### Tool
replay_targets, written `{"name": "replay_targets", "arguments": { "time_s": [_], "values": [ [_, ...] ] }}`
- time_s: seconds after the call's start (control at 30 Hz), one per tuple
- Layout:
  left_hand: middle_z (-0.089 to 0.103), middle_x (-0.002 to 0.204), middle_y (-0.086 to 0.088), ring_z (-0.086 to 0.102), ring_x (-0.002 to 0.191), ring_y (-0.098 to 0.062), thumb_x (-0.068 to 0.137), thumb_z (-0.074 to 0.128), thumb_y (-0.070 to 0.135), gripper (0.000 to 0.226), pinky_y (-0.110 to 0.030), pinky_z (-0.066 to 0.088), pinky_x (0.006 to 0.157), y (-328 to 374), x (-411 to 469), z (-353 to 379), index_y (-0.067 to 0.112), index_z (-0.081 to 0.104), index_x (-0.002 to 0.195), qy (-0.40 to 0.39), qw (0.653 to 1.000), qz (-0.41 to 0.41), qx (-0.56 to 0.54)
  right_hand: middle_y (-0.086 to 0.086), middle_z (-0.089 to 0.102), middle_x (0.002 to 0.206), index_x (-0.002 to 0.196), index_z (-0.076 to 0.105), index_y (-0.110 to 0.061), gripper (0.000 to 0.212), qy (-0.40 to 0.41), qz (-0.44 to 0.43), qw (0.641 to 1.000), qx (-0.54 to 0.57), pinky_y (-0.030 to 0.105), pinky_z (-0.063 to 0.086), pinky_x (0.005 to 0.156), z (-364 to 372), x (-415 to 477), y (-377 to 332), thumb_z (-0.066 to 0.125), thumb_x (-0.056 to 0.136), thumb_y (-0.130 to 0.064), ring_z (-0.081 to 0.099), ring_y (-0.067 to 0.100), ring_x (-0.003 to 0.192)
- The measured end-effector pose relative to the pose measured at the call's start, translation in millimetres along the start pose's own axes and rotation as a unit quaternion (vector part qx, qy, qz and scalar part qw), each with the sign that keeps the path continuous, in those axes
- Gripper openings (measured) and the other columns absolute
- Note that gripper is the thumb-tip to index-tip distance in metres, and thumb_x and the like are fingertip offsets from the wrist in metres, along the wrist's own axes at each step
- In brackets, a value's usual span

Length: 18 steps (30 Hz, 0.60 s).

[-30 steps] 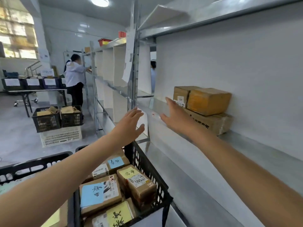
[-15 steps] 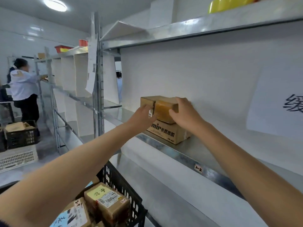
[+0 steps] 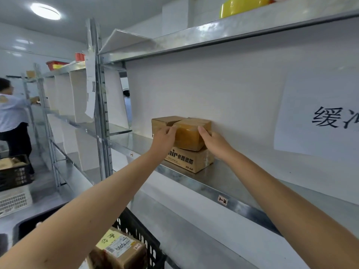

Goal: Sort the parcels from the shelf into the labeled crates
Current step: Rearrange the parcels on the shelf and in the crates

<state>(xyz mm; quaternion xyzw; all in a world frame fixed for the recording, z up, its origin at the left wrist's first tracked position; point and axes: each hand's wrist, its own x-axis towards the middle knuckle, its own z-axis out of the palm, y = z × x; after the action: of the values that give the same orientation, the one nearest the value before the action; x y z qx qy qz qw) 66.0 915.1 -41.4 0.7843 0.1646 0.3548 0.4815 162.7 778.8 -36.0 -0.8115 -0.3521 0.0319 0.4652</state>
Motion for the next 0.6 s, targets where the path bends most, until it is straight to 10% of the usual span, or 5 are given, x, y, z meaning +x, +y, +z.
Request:
{"name": "replay_targets", "arguments": {
  "time_s": [0.17, 0.6],
  "values": [
    [0.053, 0.128, -0.007, 0.053, 0.120, -0.029, 0.099, 0.036, 0.060, 0.041, -0.045, 0.044, 0.106, 8.0, -4.3, 0.8, 0.026, 0.042, 0.120, -0.046, 0.995, -0.078, -0.049, 0.006, 0.052, 0.144, 0.153, 0.033, -0.019, 0.078, 0.008, 0.004, 0.999, 0.041, 0.033, 0.042, 0.097, 12.2, -3.1, 1.3, 0.027, 0.095, -0.071, 0.052, 0.026, 0.128],
    [0.062, 0.107, 0.002, 0.062, 0.105, -0.021, 0.095, 0.056, 0.049, 0.021, -0.038, 0.055, 0.093, 31.3, -42.1, -45.0, 0.029, 0.052, 0.097, 0.086, 0.977, -0.005, -0.196, -0.013, 0.049, 0.123, 0.144, 0.031, -0.030, 0.052, 0.070, -0.131, 0.972, 0.180, 0.027, 0.046, 0.092, 24.4, -47.1, -46.9, 0.032, 0.101, -0.059, 0.054, 0.010, 0.110]
  ]
}}
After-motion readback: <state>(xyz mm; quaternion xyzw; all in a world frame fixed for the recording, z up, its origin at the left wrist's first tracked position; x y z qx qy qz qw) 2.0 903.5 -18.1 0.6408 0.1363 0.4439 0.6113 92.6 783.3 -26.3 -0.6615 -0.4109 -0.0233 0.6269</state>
